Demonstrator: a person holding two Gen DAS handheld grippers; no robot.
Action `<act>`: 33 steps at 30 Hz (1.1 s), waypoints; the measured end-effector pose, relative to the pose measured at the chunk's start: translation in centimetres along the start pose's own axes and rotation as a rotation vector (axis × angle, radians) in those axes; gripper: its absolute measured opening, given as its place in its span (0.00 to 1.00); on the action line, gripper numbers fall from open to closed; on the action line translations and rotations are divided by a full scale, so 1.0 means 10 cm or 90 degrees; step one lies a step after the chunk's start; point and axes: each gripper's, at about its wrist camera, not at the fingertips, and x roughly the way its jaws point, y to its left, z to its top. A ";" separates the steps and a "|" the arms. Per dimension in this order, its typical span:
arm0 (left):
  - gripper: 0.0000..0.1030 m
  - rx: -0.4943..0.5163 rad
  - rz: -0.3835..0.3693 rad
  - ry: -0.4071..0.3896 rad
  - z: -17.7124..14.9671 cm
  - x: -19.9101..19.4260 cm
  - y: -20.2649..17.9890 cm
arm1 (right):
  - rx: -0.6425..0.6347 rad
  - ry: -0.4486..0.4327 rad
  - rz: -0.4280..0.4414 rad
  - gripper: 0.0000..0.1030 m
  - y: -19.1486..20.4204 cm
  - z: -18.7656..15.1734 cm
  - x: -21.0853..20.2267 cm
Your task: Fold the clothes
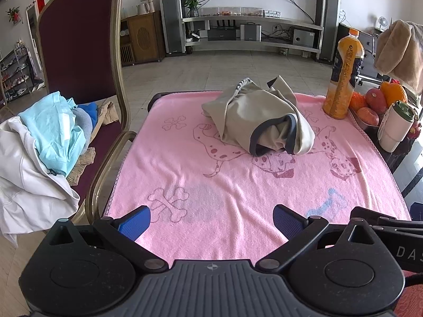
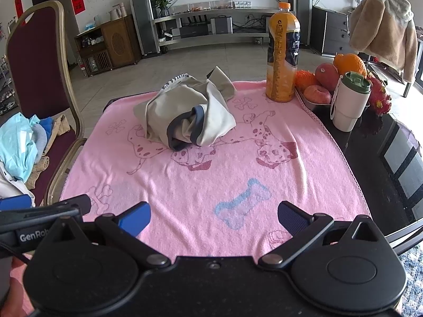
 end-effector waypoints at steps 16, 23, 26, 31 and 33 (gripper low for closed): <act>0.97 0.002 0.002 0.002 0.00 0.00 0.01 | 0.000 0.002 0.000 1.00 0.00 0.00 0.00; 0.97 0.003 0.003 0.004 -0.01 0.02 0.01 | -0.001 0.004 -0.001 1.00 0.00 -0.01 0.01; 0.97 0.003 -0.001 0.008 0.00 0.04 0.02 | -0.001 0.006 -0.001 1.00 -0.01 -0.01 0.03; 0.98 -0.025 -0.004 0.020 0.08 0.18 0.20 | -0.018 0.002 -0.002 1.00 0.00 0.10 0.05; 0.98 -0.047 0.000 0.022 0.14 0.26 0.32 | -0.015 -0.023 -0.017 1.00 -0.03 0.20 0.02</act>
